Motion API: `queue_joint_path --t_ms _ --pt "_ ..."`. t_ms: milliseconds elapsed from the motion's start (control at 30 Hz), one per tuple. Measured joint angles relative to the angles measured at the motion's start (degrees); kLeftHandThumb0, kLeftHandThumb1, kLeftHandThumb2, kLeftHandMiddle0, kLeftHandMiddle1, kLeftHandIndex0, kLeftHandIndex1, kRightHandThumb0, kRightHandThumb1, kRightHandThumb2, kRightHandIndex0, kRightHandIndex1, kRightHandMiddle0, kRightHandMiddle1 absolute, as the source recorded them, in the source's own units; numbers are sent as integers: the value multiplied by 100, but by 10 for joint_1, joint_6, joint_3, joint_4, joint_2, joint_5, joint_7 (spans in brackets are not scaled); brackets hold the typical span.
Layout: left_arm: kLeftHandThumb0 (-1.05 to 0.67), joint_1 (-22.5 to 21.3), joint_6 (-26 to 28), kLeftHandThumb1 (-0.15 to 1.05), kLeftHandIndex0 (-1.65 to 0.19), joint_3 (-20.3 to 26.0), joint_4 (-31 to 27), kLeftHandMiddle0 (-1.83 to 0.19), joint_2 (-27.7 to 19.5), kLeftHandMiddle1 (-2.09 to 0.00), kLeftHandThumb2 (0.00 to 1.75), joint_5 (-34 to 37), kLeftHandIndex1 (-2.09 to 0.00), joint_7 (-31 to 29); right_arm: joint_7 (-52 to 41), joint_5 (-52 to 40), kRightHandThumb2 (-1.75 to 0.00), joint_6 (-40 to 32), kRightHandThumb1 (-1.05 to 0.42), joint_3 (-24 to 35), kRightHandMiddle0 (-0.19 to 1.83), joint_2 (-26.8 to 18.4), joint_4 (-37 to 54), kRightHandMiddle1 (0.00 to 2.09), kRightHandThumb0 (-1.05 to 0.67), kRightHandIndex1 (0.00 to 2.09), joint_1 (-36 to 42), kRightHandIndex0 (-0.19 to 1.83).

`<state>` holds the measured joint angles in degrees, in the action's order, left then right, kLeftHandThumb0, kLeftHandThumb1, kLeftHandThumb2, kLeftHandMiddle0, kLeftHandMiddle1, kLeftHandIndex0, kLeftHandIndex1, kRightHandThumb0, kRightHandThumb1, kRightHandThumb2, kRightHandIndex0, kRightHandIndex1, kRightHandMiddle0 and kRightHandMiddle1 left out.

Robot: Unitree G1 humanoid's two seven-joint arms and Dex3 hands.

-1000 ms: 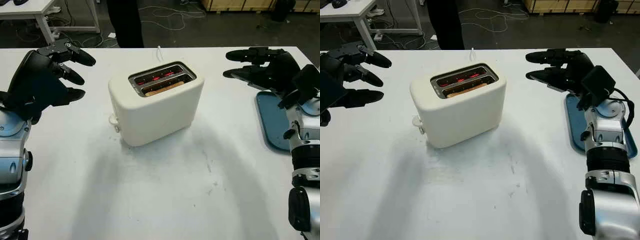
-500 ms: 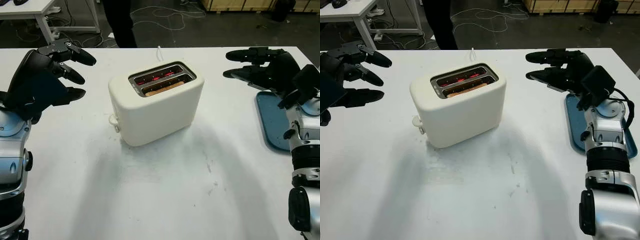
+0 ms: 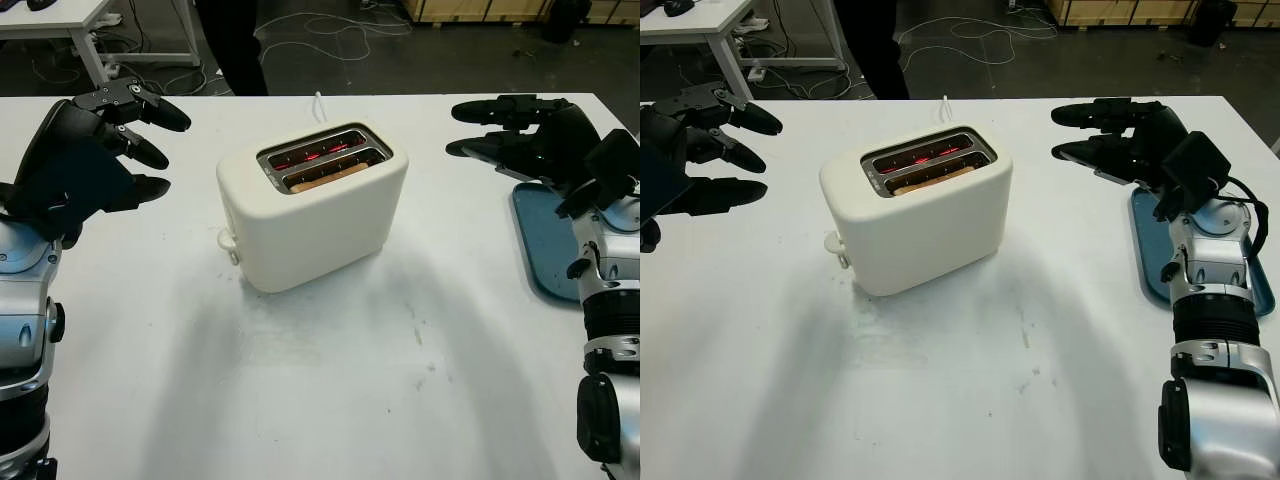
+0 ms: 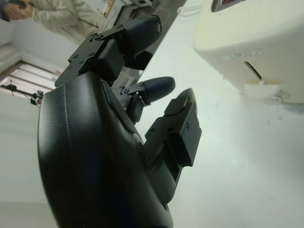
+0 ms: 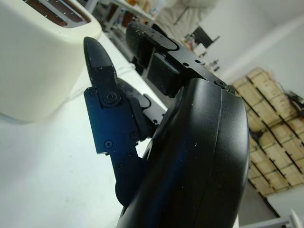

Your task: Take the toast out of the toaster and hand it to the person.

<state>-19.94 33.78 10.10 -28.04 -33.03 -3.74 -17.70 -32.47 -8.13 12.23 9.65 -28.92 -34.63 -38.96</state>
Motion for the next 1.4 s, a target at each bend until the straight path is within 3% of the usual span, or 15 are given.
queue_joint_path --t_ms 1400 --pt "53 0 5 92 -43 -1 0 -46 0 -134 17 1 -105 1 1 1 0 0 -84 0 93 0 1 0 -45 0 0 106"
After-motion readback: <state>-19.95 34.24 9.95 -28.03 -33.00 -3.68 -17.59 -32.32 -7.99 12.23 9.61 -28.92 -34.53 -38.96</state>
